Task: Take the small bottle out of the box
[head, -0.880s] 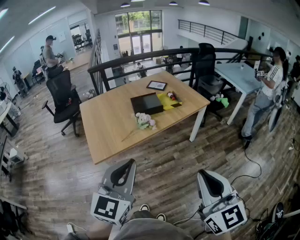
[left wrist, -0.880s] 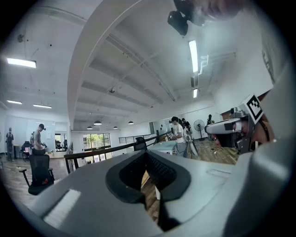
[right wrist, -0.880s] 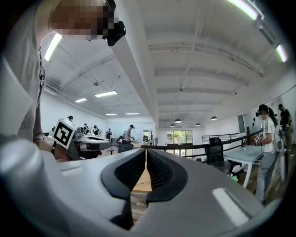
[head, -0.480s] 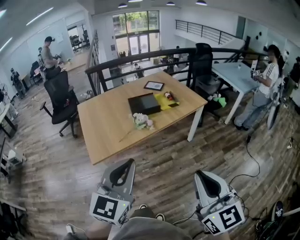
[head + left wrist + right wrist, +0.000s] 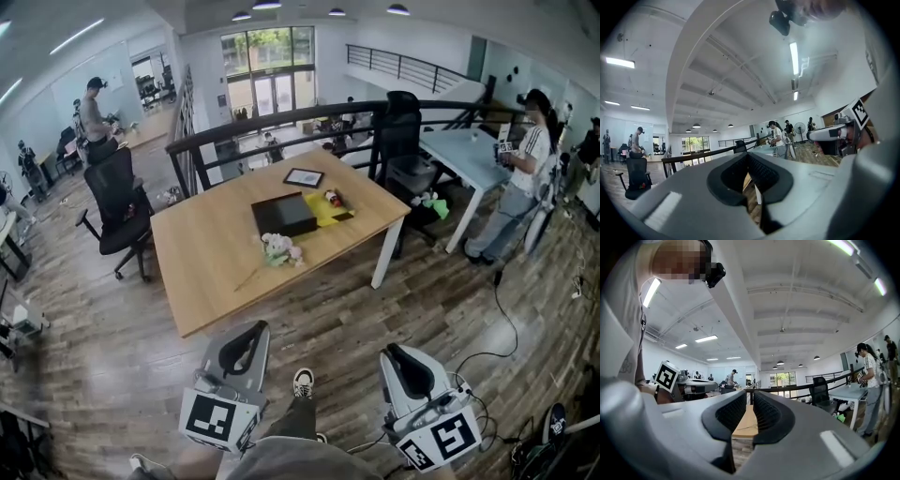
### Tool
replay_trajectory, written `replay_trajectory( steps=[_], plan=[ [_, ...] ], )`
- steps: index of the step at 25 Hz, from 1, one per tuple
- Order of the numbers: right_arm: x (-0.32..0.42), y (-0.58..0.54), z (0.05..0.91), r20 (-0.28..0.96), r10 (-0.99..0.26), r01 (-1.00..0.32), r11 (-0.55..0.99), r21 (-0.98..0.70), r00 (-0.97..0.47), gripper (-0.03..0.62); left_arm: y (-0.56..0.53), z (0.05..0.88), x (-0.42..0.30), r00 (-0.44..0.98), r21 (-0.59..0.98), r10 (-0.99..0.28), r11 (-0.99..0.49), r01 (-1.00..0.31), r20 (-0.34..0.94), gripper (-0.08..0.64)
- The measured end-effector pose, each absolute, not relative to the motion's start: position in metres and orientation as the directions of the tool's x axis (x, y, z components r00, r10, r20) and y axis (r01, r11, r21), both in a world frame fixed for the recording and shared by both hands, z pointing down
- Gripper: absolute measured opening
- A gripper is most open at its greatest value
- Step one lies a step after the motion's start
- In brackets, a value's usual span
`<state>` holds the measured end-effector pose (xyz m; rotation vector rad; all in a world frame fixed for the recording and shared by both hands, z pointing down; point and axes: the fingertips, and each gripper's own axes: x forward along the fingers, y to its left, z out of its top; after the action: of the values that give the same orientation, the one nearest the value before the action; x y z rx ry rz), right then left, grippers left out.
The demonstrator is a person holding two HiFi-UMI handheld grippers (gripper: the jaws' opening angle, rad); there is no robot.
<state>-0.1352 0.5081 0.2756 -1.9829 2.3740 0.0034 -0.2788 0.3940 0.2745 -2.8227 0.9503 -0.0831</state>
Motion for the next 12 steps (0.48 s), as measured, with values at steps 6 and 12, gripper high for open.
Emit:
replay_trajectory(
  steps=[6,12],
  plan=[
    [-0.122,0.48,0.287,-0.019,-0.988,-0.987,0.155,-0.049,-0.154,0.129,0.37,0.284,-0.267,0.799,-0.15,-0.601,-0.79,-0.594,0.004,0.0],
    [-0.101,0.428,0.296,0.009,-0.986,-0.985,0.163,-0.054,-0.164,0.129,0.321,0.293,-0.245,0.798,-0.143,-0.602,-0.792,-0.593,0.029,0.0]
  ],
)
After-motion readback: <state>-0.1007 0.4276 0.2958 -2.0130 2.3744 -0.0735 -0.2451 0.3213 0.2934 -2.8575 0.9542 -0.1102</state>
